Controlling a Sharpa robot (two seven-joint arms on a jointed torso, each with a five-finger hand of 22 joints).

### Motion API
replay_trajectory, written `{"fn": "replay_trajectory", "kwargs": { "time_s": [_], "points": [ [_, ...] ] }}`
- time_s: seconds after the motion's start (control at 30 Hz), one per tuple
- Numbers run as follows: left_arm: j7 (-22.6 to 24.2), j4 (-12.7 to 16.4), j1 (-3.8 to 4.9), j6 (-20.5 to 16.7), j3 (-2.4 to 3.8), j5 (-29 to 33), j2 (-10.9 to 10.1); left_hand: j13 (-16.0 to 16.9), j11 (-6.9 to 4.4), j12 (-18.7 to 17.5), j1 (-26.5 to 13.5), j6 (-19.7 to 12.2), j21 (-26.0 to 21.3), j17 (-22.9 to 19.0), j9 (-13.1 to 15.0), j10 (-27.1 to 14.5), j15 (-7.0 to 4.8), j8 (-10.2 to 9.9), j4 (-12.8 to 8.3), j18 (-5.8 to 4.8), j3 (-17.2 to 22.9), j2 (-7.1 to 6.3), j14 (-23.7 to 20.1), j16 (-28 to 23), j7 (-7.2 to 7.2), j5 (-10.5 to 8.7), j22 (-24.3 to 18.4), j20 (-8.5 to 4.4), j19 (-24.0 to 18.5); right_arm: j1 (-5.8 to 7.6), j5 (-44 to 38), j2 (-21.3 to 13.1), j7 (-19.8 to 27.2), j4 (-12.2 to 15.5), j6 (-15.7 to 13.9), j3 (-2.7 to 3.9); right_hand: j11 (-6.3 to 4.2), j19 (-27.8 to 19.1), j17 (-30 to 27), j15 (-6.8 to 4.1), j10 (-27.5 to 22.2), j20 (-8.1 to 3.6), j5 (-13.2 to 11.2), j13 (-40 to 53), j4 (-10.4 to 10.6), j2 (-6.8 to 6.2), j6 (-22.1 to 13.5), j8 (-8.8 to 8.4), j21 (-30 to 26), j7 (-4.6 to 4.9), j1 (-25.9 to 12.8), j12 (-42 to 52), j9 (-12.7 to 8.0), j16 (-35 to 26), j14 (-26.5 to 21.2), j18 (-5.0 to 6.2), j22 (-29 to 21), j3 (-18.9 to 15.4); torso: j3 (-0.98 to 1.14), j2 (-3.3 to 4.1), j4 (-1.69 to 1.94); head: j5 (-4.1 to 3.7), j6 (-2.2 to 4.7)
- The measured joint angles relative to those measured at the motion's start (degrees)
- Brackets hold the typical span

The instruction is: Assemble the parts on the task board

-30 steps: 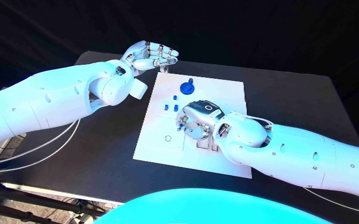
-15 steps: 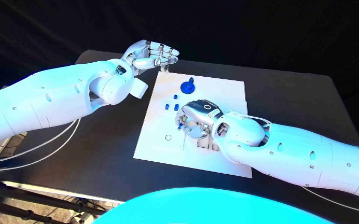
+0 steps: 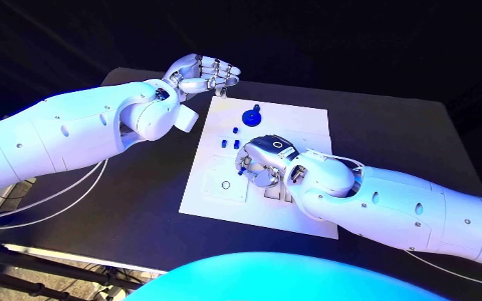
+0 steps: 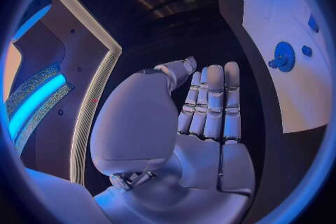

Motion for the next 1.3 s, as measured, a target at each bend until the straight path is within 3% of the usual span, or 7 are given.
{"fn": "replay_trajectory", "kwargs": {
  "time_s": [0.2,0.37,0.5,0.63,0.87,1.13,1.3],
  "points": [
    [-0.1,0.0,0.0,0.0,0.0,0.0,0.0,0.0,0.0,0.0,0.0,0.0,0.0,0.0,0.0,0.0,0.0,0.0,0.0,0.0,0.0,0.0,0.0,0.0,0.0,0.0,0.0,0.0,0.0,0.01,0.0,0.4,-0.2,-0.3,0.3,-0.06,0.0,0.0,0.0,0.0,0.0,0.0,0.0,0.0,0.0,0.0,0.0,-0.06,0.0,0.0,0.0,0.0,0.1,0.0,0.0,0.0,0.0,0.0,0.03,0.01,-0.01,-0.07,0.0],
    [-0.1,0.0,0.0,0.0,0.0,0.0,0.0,0.0,0.0,0.0,0.0,0.0,0.0,0.0,0.0,0.0,0.0,0.0,0.0,0.0,0.0,0.0,0.0,0.0,0.0,0.0,0.0,0.0,0.0,0.1,0.0,1.0,-0.4,-0.8,0.4,-0.12,-0.02,-0.3,0.2,0.0,0.0,0.28,0.2,0.0,0.3,-0.61,-0.7,-0.08,0.0,0.6,-0.6,0.0,0.5,0.3,0.0,0.0,0.1,-0.3,0.03,0.04,0.0,-0.12,0.0],
    [-0.1,0.0,0.0,0.0,-0.01,-0.1,0.0,0.0,0.0,0.0,0.0,0.0,0.0,0.0,0.0,0.0,0.0,0.0,0.0,0.0,0.0,0.0,0.0,0.0,0.0,0.0,0.0,0.0,0.0,0.06,0.0,1.3,-0.4,-1.2,0.7,-0.37,-1.32,-0.6,0.1,0.13,-0.2,0.63,0.7,0.0,1.0,-1.5,-2.4,-0.55,-0.8,0.88,-2.2,-0.3,0.9,0.5,0.1,0.01,-0.3,-1.3,0.03,0.05,0.0,-0.2,-0.01],
    [-0.2,0.0,0.0,0.0,-0.01,-0.1,0.0,0.0,0.0,0.0,0.0,0.0,0.0,0.0,0.0,0.0,0.0,0.1,0.0,0.0,0.0,0.0,0.0,0.0,0.0,0.0,0.0,0.0,0.0,0.06,0.0,1.3,-0.4,-1.3,0.8,-0.4,-0.69,-0.9,0.1,0.53,-2.7,0.87,1.0,-0.7,1.3,-2.29,-3.3,-1.07,-1.2,1.14,-2.9,-0.3,0.6,0.6,0.1,0.01,-0.6,-1.6,0.03,0.04,0.0,-0.24,-0.01],
    [-0.2,0.0,0.0,0.2,-0.01,-0.1,-0.1,0.0,0.2,0.0,-0.2,0.0,-0.2,0.0,-0.1,-0.2,0.21,0.2,0.0,0.0,0.0,0.17,-0.2,0.0,0.0,0.0,-0.1,0.0,0.0,-0.01,0.2,1.1,-0.4,-1.4,0.7,-0.57,0.93,-2.4,-1.8,2.0,-10.2,2.38,1.5,-2.4,1.7,-3.54,-6.0,-2.26,-4.8,2.29,-4.1,-0.3,0.0,0.4,0.1,0.01,-3.2,-3.2,0.01,-0.03,-0.07,-0.34,-0.01],
    [-0.3,-0.1,0.01,0.5,-0.01,-0.1,-0.2,0.0,0.2,0.0,-0.2,0.0,-0.2,0.0,-0.1,-0.2,0.21,0.2,0.2,0.0,-0.2,0.23,-0.2,0.0,0.0,0.0,-0.1,0.0,0.0,-0.01,0.3,-0.6,-0.4,0.1,-0.6,-0.59,1.35,-3.0,-3.4,2.26,-15.0,2.98,1.7,-2.4,2.2,-4.59,-8.4,-3.65,-7.4,2.27,-3.1,0.7,-1.1,0.0,0.0,0.0,-5.0,-7.1,0.02,-0.03,-0.03,-0.53,-0.01],
    [-0.3,-0.1,0.01,0.6,-0.01,-0.1,-0.3,0.0,0.2,0.0,-0.2,0.0,-0.2,0.0,-0.1,-0.2,0.21,0.2,0.2,-0.01,-0.1,0.23,-0.2,0.0,0.0,0.0,-0.1,0.0,0.0,0.25,0.5,-3.4,-0.4,2.7,-1.9,-0.46,1.32,-3.4,-3.9,2.26,-15.5,2.97,1.7,-2.3,2.4,-4.21,-8.8,-3.73,-7.8,2.24,-2.4,1.5,-1.4,0.0,0.0,0.01,-5.5,-8.6,0.03,-0.08,-0.03,-0.7,-0.01]
  ]
}}
